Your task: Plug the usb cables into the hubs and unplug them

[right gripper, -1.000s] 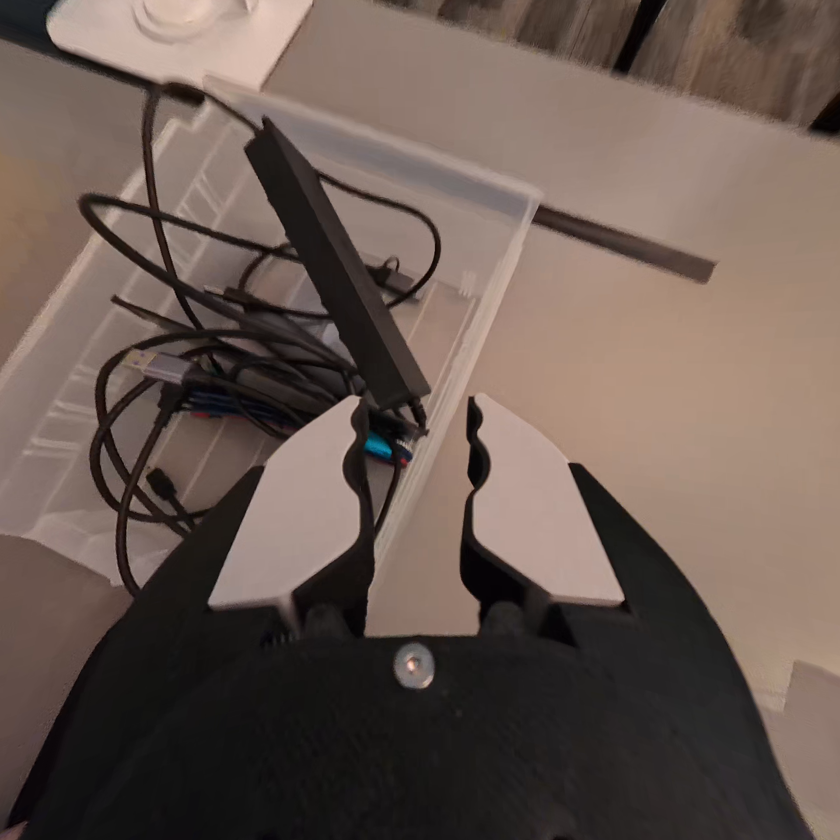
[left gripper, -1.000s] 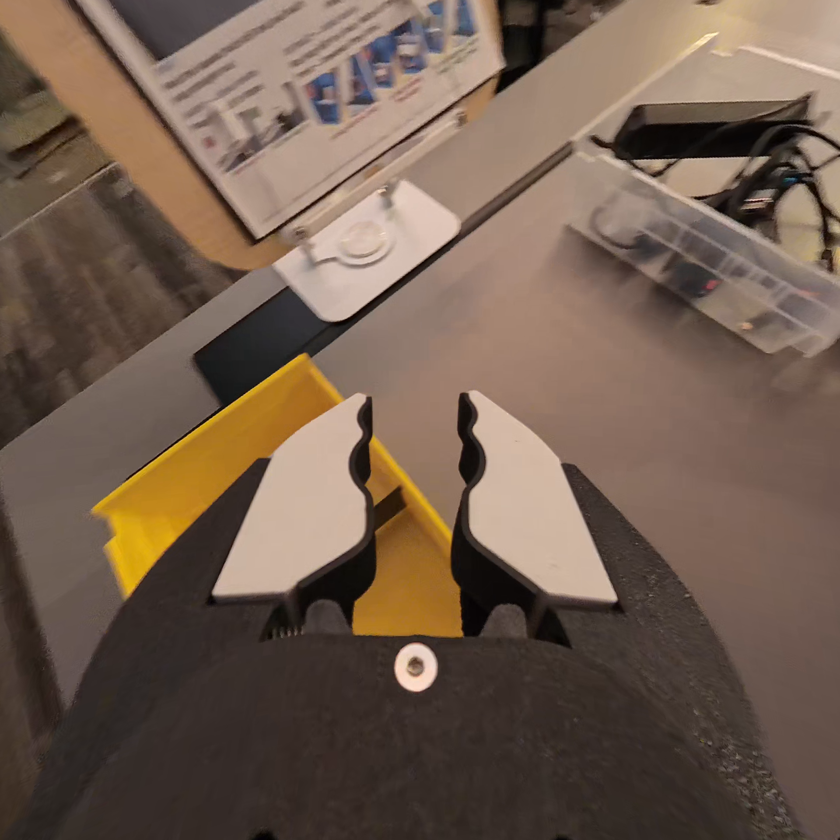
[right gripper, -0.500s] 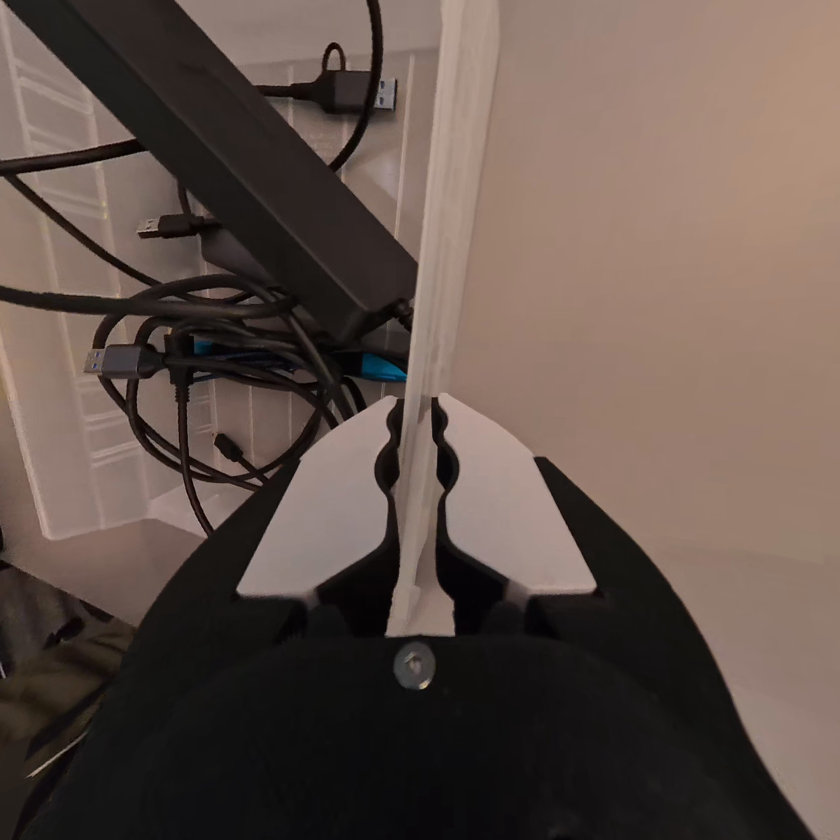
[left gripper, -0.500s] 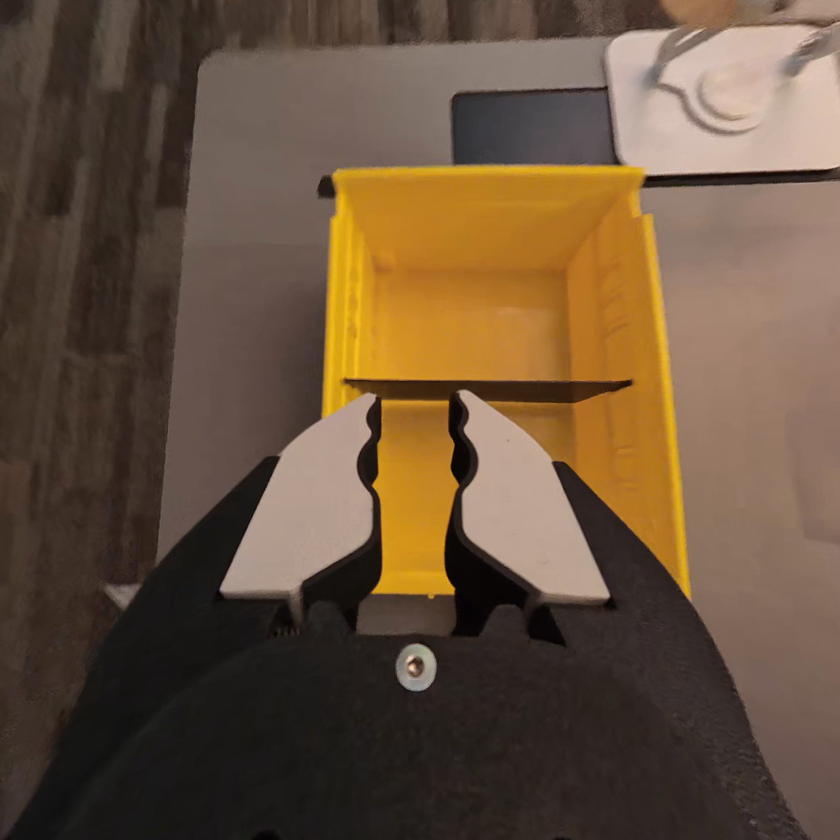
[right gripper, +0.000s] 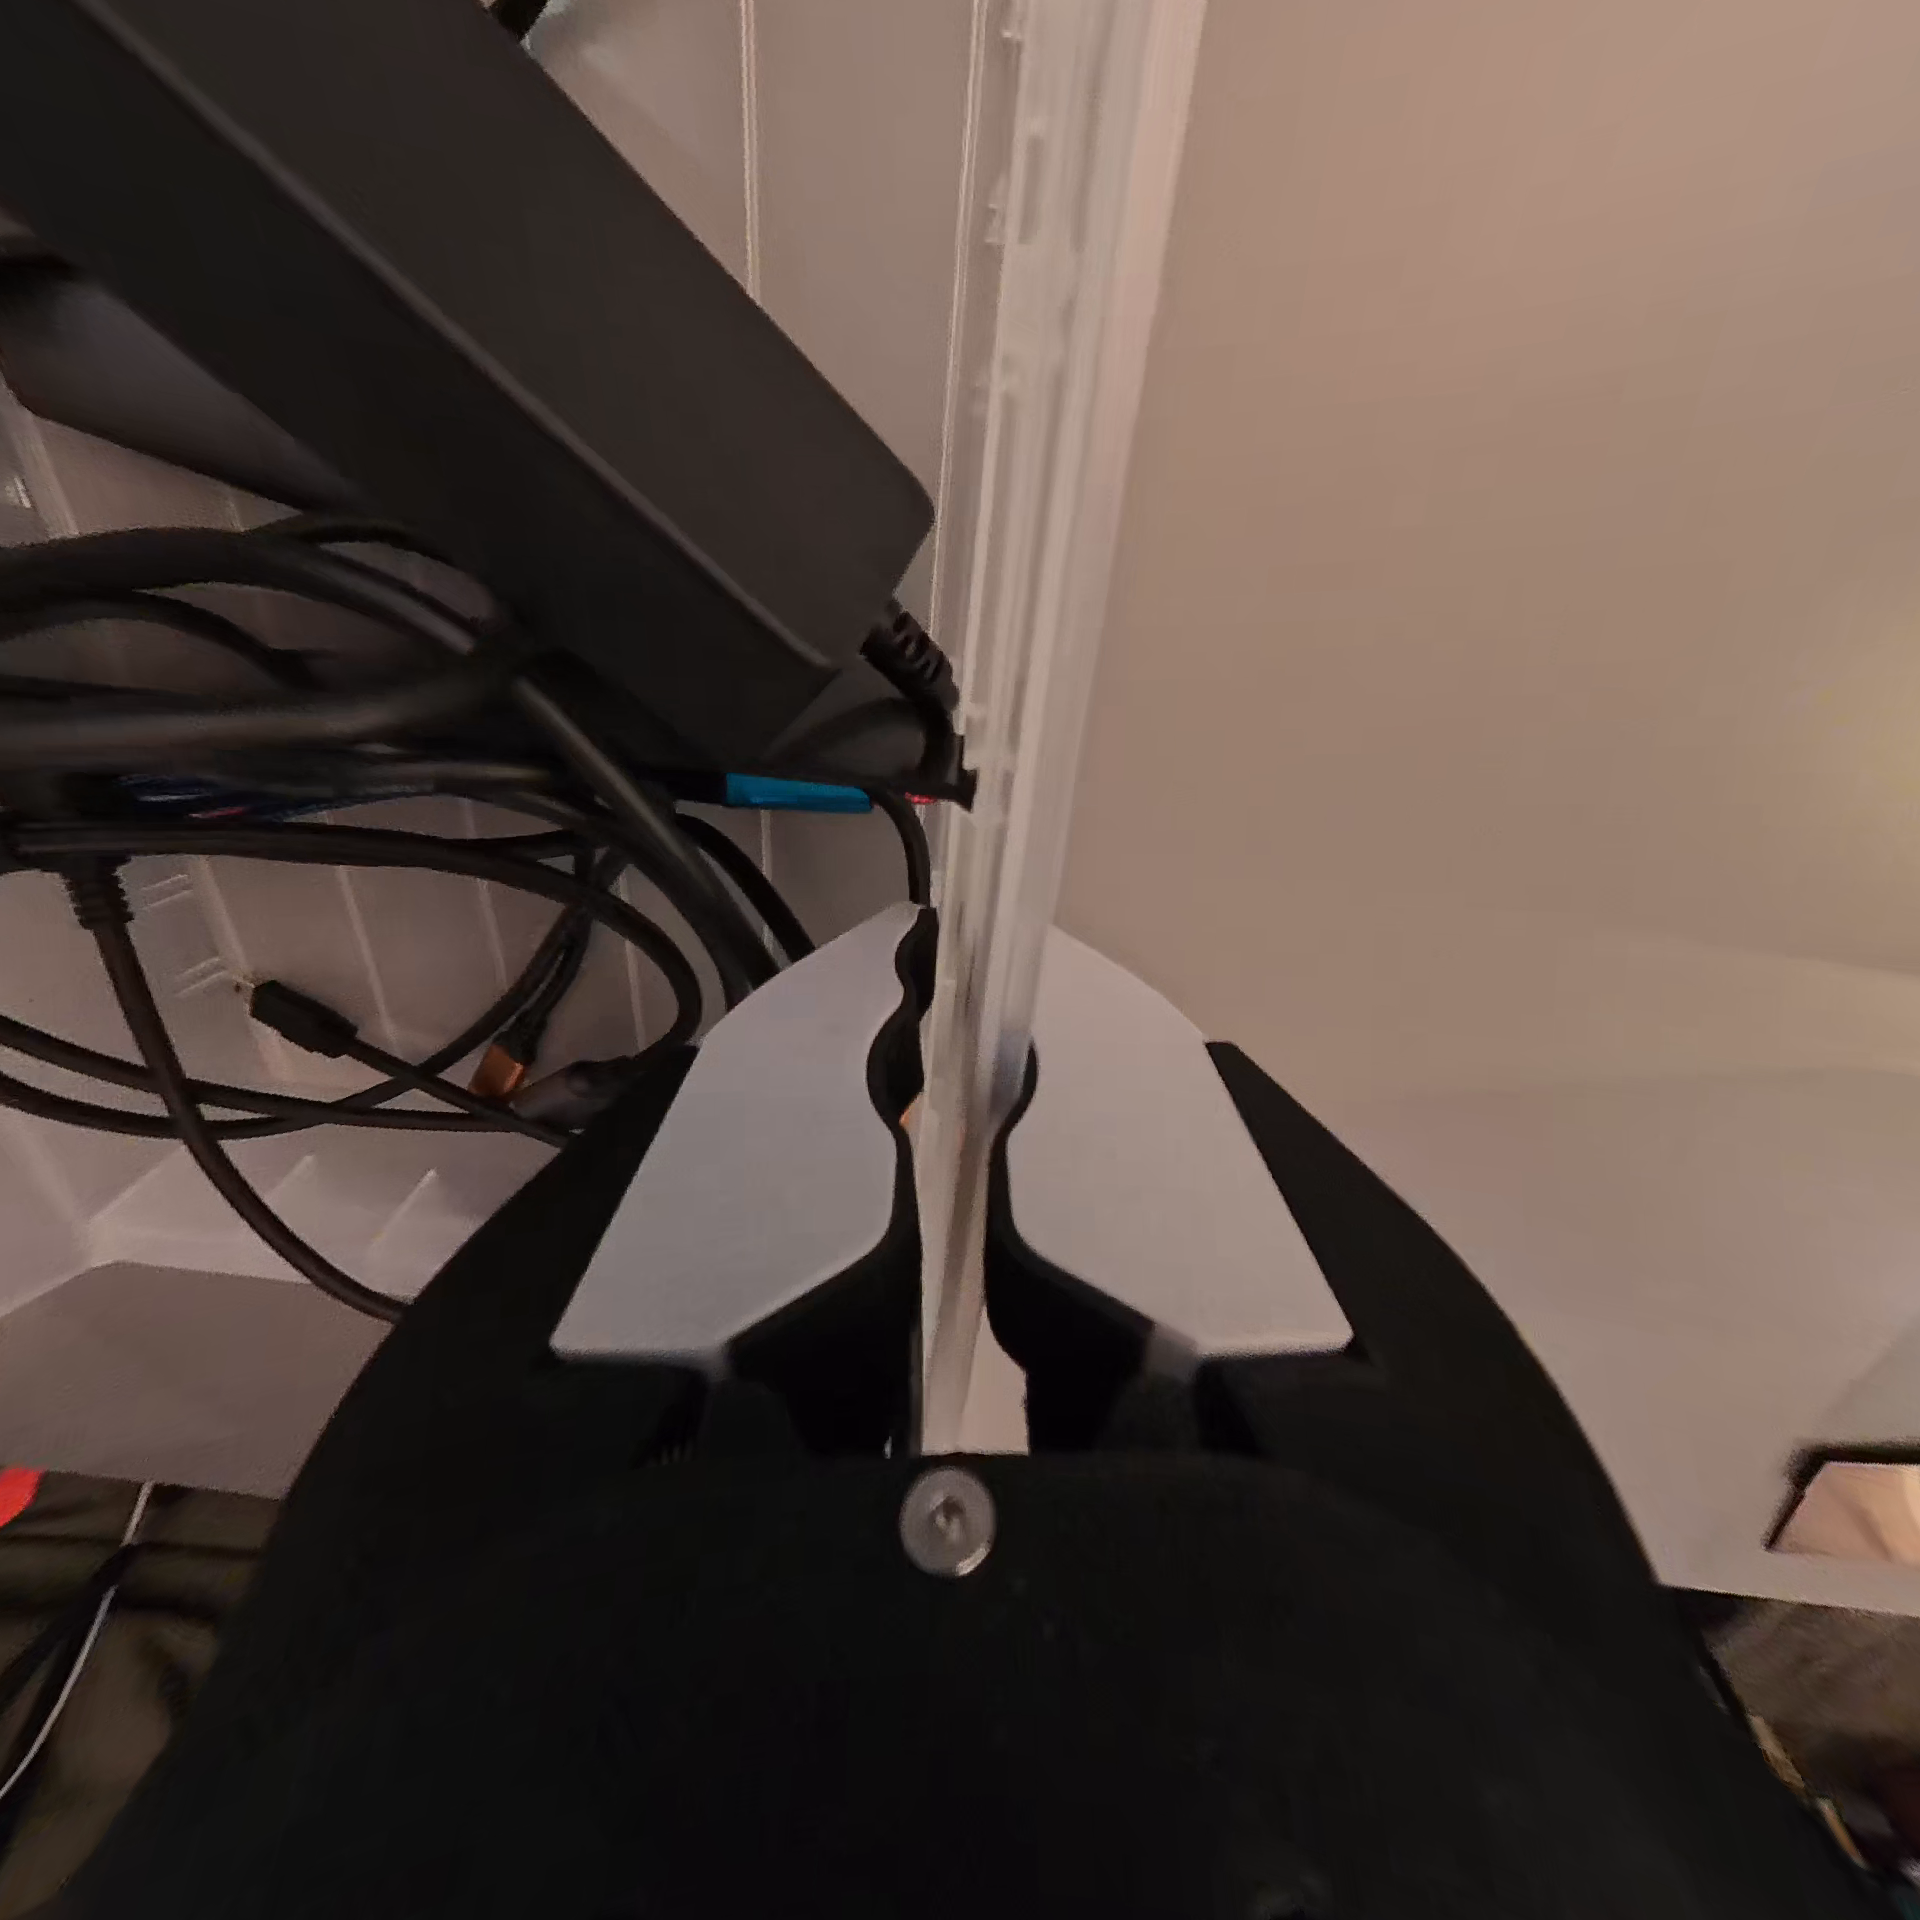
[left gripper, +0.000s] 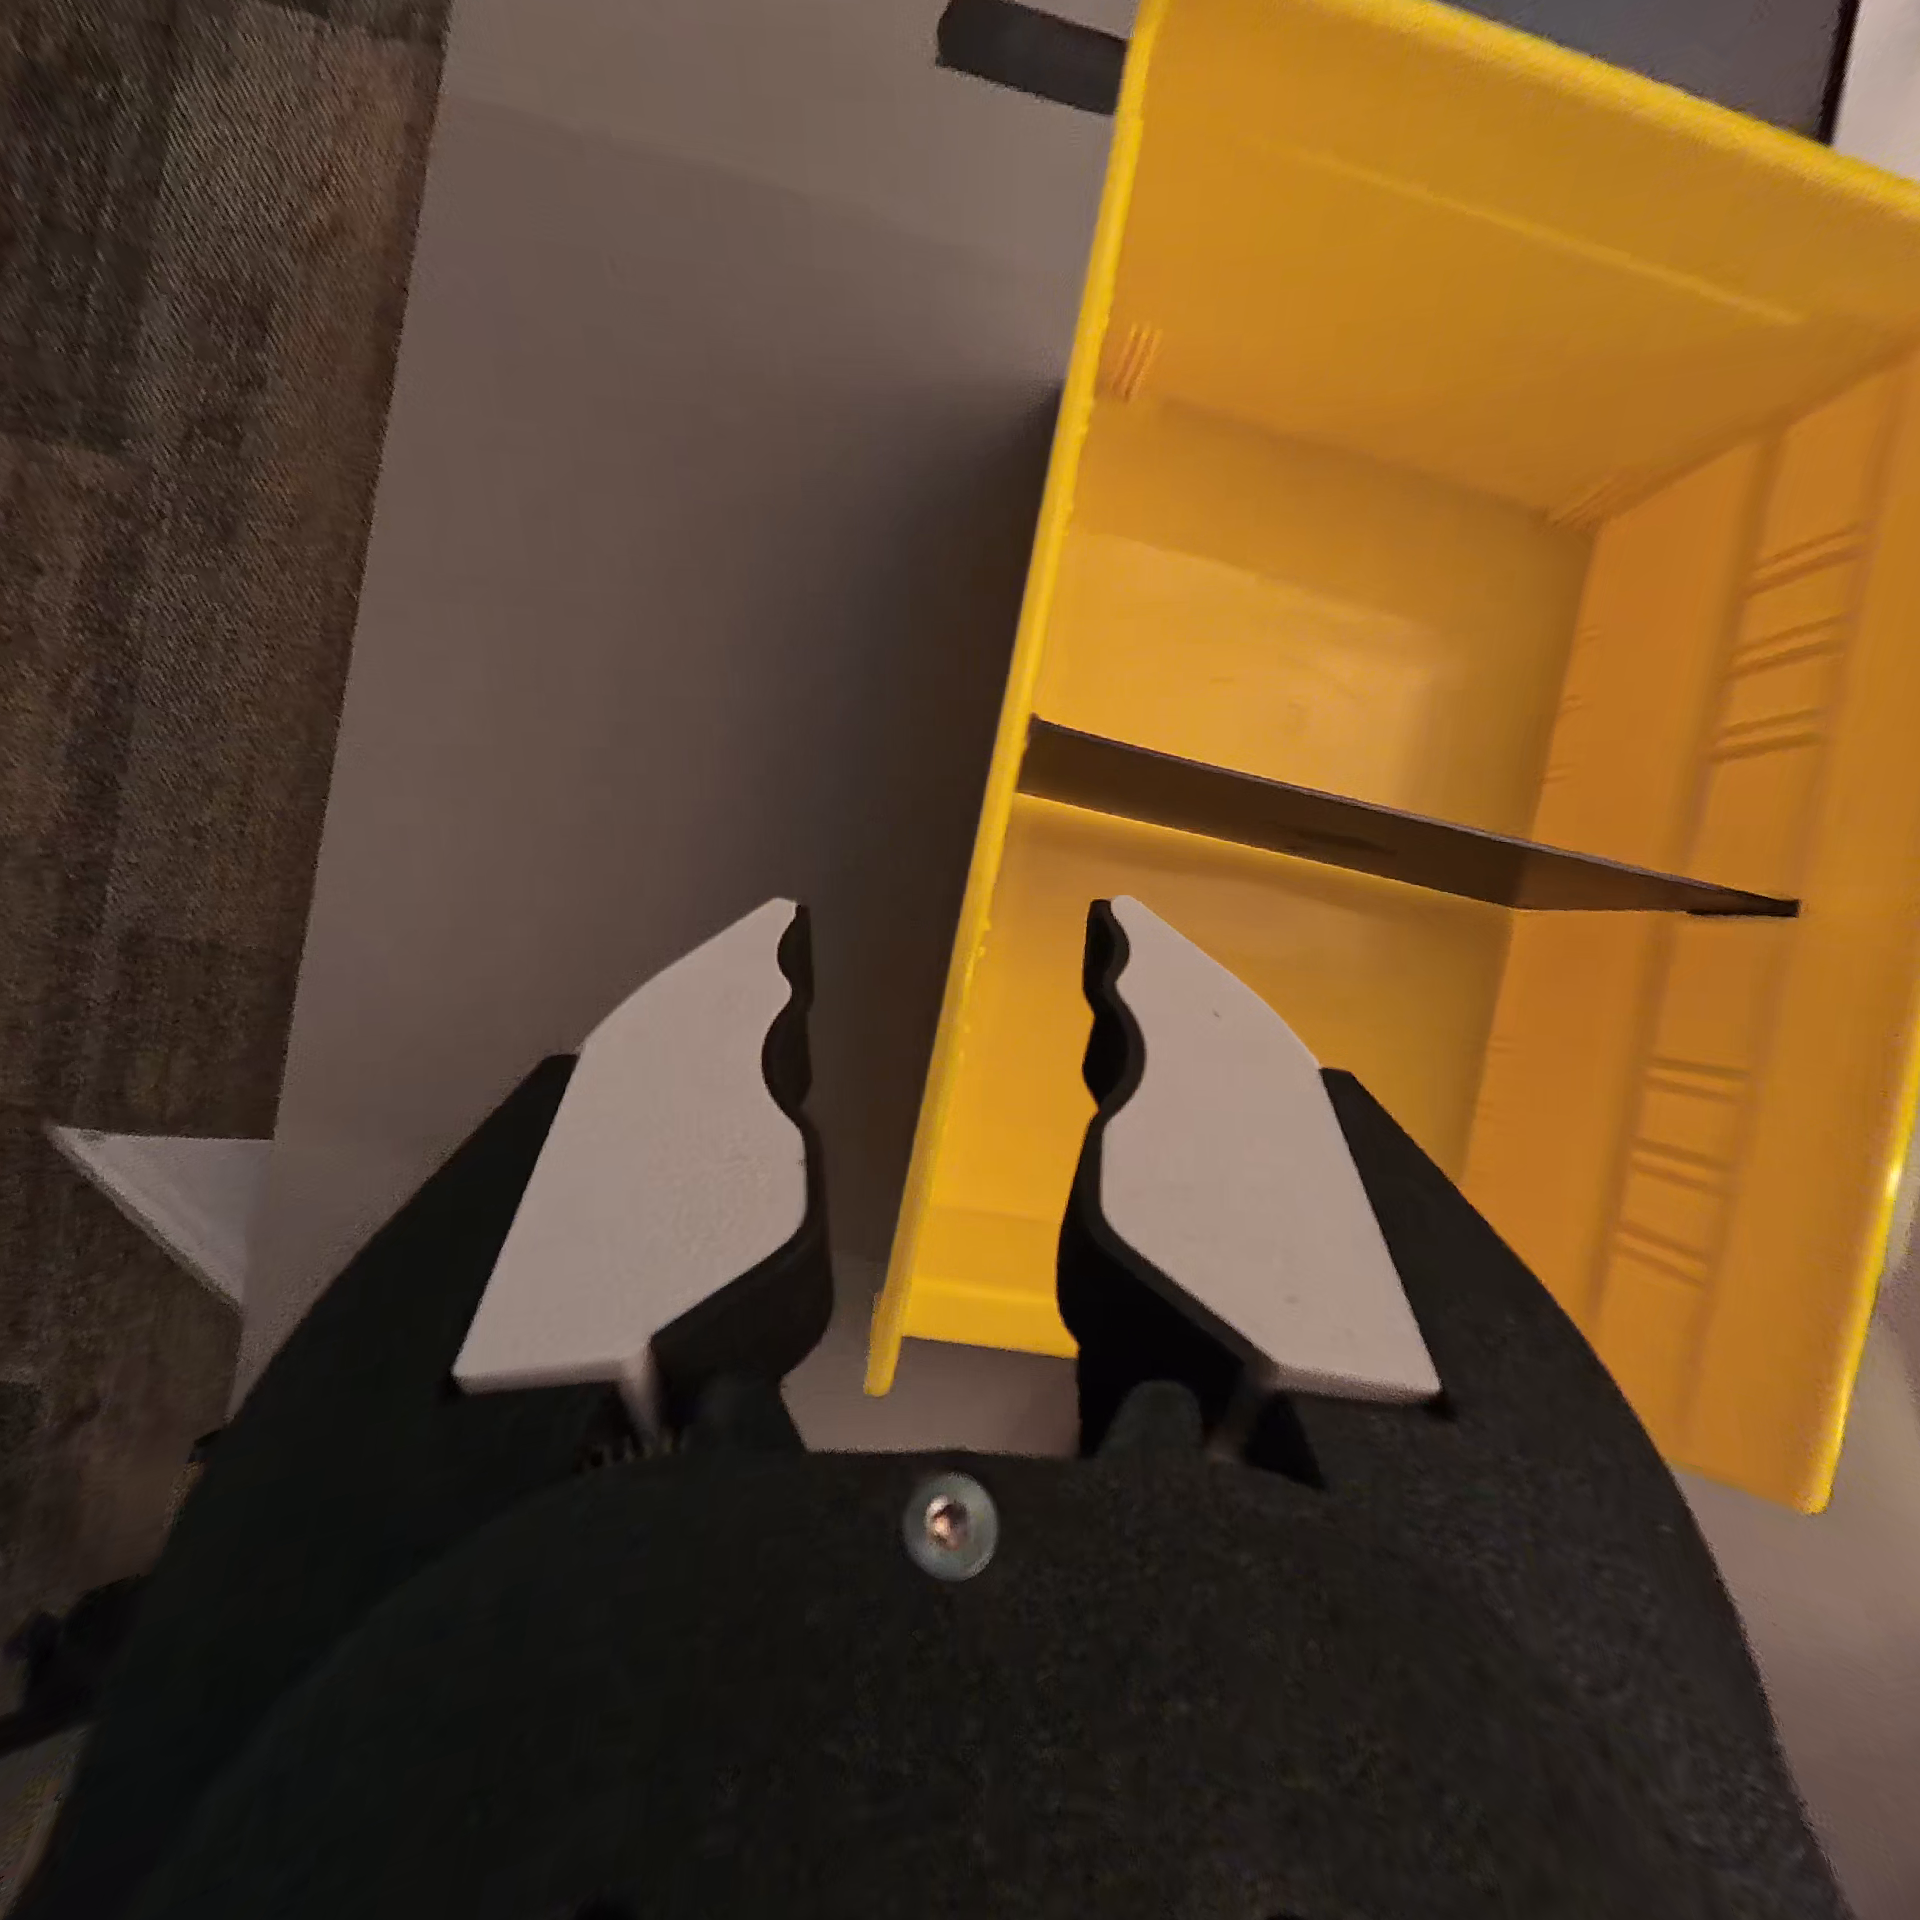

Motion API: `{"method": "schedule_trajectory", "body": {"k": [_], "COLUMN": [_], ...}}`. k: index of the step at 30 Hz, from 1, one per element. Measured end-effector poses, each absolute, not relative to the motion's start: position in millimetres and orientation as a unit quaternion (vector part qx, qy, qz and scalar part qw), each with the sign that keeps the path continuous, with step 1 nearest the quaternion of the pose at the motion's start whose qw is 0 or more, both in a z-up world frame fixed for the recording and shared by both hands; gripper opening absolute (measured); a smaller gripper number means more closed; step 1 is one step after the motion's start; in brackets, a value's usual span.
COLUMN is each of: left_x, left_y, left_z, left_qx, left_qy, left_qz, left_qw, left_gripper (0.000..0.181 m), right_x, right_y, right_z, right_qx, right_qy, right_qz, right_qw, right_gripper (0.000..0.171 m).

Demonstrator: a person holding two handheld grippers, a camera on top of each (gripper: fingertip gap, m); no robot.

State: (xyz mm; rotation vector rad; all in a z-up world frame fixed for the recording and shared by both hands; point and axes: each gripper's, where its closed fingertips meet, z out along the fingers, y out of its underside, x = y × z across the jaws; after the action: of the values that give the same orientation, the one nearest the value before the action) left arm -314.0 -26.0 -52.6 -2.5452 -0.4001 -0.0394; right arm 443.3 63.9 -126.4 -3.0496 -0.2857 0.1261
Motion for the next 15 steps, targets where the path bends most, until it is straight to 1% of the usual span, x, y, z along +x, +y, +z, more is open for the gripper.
{"method": "schedule_trajectory", "body": {"k": [4,8,13,15], "left_x": [-317.1,-311.9,-307.6,-305.0], "left_y": [-30.3,-27.0,-26.5,-26.7], "left_z": [-70.1,-77.3,-88.2,-92.4], "left_qx": [-0.956,-0.959,-0.964,-0.966], "left_qy": [-0.155,-0.147,-0.146,-0.142], "left_qz": [-0.039,-0.058,-0.066,-0.073], "left_qw": [0.247,0.235,0.211,0.202], "left_gripper": [0.051,0.042,0.04,0.034], "right_x": [437.7,429.1,418.8,416.5], "right_y": [58.5,55.1,53.7,53.1], "right_z": [-126.1,-126.0,-125.7,-125.6], "right_qx": [-0.995,-0.994,-0.992,-0.992], "right_qy": [-0.089,-0.096,-0.113,-0.114], "right_qz": [0.049,0.047,0.049,0.05], "right_qw": [0.022,0.01,0.006,0.005], "right_gripper": [0.007,0.007,0.007,0.007]}}
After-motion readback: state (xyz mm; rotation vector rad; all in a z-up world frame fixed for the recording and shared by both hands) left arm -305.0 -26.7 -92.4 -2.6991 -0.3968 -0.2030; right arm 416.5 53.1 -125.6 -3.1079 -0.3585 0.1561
